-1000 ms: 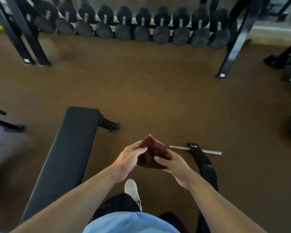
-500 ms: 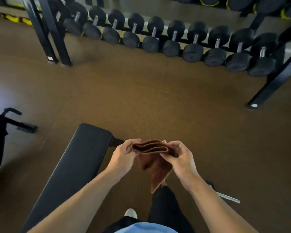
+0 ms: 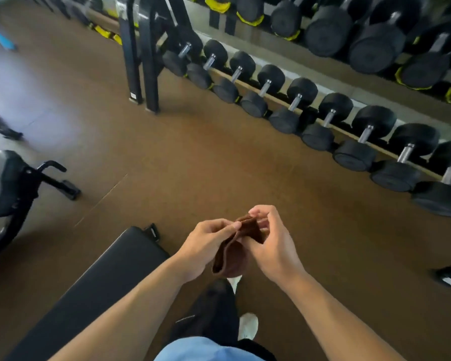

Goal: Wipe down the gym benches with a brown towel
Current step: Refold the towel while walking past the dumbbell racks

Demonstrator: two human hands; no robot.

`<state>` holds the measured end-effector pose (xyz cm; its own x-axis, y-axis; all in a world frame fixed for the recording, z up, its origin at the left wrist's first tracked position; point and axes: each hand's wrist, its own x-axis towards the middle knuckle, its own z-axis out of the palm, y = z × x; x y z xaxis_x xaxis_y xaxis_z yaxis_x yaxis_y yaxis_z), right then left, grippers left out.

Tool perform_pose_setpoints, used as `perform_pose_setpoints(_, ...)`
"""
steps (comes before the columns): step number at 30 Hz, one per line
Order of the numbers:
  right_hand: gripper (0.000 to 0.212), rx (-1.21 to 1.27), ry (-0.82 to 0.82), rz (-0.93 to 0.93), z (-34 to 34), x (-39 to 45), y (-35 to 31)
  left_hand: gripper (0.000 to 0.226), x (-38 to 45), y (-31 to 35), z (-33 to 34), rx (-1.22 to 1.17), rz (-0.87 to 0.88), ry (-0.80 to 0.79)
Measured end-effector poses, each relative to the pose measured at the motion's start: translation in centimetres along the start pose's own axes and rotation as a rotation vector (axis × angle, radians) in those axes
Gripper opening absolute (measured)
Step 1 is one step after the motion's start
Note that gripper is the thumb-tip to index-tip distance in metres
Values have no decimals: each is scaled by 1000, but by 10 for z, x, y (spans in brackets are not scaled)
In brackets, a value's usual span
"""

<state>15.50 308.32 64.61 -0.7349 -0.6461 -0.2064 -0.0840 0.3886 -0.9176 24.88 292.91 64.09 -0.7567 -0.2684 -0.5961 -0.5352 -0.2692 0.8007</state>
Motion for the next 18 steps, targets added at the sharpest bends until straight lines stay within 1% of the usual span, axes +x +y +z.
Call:
perform_pose_setpoints(2,51,-77,59,-152,1,46,-5,24,28,18,-10,-168,6,77)
perform_pose_setpoints(5,34,-211,-9,-273,6,117,-11,13,74,48,-34,-322,-18,150)
perform_pose_setpoints(8,24,-276,-13,-377,13,188,-24,16,119,80,-68,-382,-4,241)
perform_pose_setpoints(13,27,-282,-71,-534,40,294,-65,19,176,137,-131,-425,70,410)
perform_pose_setpoints(15,29,-259,-98,-539,53,332,-85,18,195,156,-162,-465,88,496)
perform_pose_setpoints(18,22,-156,-245,-397,74,389,-118,20,221,182,-206,-491,108,536)
